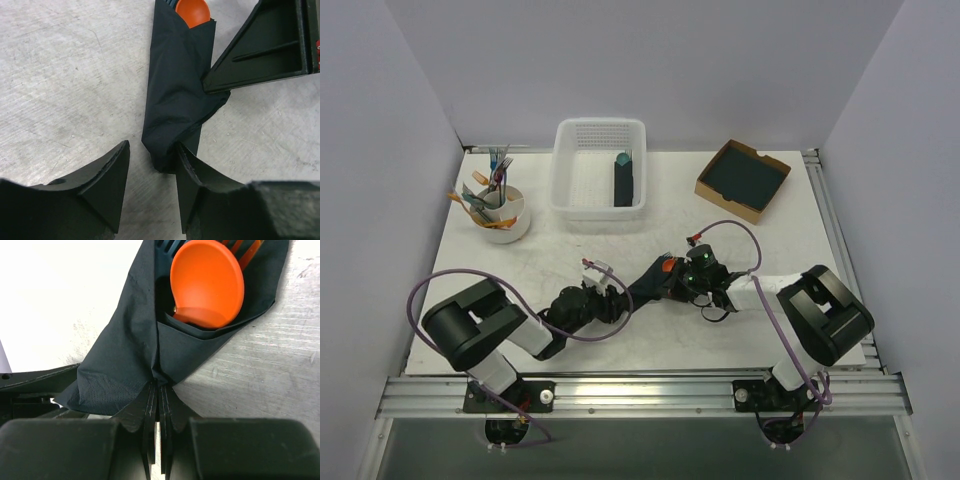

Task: Place the utensils on the paper napkin and roll it up
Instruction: Roll the napkin at the center of the board.

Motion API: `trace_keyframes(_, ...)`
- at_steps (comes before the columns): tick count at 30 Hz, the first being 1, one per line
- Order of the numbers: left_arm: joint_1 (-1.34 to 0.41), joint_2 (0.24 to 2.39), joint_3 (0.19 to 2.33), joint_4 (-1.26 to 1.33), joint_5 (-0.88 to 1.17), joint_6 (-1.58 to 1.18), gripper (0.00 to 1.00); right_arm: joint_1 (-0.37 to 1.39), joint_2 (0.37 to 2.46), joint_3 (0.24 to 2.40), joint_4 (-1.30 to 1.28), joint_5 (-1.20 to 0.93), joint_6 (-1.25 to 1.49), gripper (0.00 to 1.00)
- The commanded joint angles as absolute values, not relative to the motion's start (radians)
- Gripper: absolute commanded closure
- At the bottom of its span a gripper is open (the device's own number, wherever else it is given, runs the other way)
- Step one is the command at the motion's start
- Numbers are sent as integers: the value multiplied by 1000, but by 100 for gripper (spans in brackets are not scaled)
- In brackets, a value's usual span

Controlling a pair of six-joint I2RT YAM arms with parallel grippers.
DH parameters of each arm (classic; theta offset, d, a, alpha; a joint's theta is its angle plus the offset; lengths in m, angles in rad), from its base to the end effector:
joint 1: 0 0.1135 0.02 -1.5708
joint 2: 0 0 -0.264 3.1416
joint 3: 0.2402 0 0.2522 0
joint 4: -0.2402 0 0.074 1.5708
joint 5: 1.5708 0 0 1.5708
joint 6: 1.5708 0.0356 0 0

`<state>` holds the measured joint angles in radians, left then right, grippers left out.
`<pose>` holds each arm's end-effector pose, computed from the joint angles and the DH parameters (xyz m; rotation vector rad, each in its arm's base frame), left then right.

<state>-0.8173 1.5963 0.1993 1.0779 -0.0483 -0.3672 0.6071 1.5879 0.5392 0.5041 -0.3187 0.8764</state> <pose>0.1601 -0.1682 0.1122 0.4045 1.9204 -0.7524 0.2325 0.1751 0.1392 0.1035 2.3325 1.1606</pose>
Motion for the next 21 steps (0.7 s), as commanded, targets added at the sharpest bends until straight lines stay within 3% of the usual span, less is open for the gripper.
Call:
trace_keyframes(1,-798,1632,183,1216,-60,-419,52,597,1595,522,428,-302,848,100)
trace_keyframes(15,-747,1891,132,1580,-57,-650,67,595,1582,477,476,-298,882,100)
trace_keyframes(21,-741,1918,121,1582,-58,-686,73,594,1597,471,492,-287,887,100)
